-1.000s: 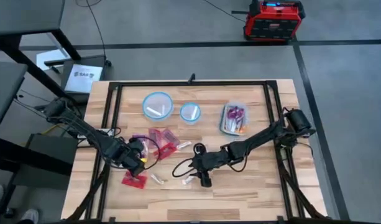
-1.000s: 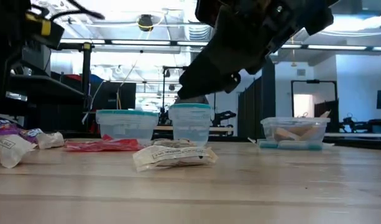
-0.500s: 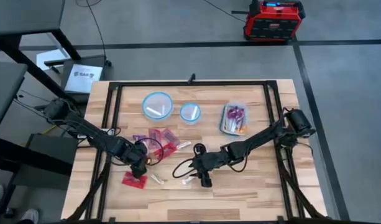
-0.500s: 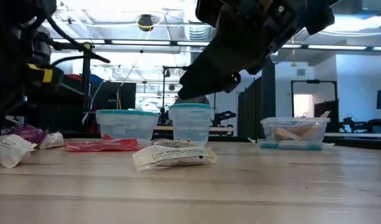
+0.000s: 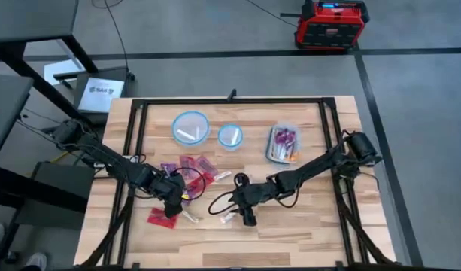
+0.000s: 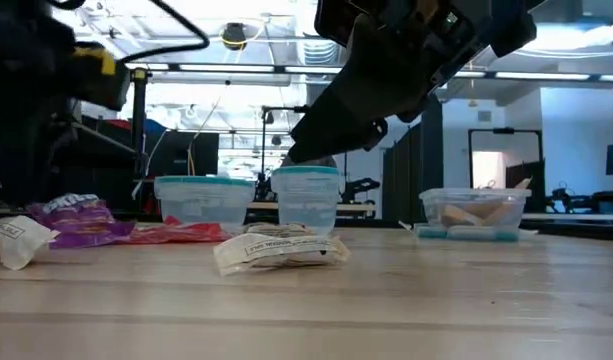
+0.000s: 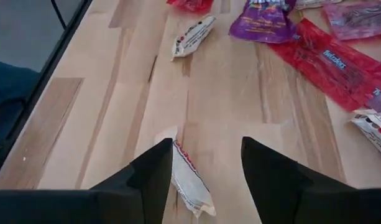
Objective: Sort candy
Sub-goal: Put the right violet candy into the top right transparent bin
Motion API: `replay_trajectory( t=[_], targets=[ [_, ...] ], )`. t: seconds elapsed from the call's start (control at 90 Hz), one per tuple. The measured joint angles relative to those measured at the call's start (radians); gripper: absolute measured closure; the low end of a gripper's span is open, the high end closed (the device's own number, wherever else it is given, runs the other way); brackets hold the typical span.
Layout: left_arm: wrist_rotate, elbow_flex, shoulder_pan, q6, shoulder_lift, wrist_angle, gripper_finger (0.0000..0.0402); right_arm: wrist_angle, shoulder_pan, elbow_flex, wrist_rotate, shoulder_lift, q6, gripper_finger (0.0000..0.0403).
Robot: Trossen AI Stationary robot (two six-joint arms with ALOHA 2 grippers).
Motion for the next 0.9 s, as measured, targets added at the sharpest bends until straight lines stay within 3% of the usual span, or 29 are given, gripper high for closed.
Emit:
replay_trajectory(
  t=[0.211, 0.411, 0.633, 0.722, 0.833, 0.9],
  targets=[
    [-0.076, 0.008, 0.038, -0.012, 0.003, 0.031, 0.0263, -0.003, 0.000, 0.000, 0.000, -0.001, 0.000, 0.0228],
    [-0.061, -0.041, 0.073, -0.019, 0.048, 0.182, 0.0263, -0.004, 0.000, 0.000, 0.000, -0.001, 0.000, 0.0228],
    [-0.020, -0.043, 0.080, 0.014, 0.168, 0.216, 0.0267, -0.025, 0.000, 0.000, 0.000, -0.001, 0.000, 0.0228],
    [-0.018, -0.038, 0.080, 0.034, 0.194, 0.232, 0.0296, -0.027, 0.000, 0.000, 0.000, -0.001, 0.000, 0.0228],
    [-0.018, -0.014, 0.080, 0.071, 0.195, 0.238, 0.0376, -0.025, 0.000, 0.000, 0.001, -0.001, 0.001, 0.0228],
    [-0.040, 0.011, 0.080, 0.099, 0.176, 0.228, 0.0386, -0.019, 0.000, 0.000, 0.012, -0.001, 0.001, 0.0228]
  ],
)
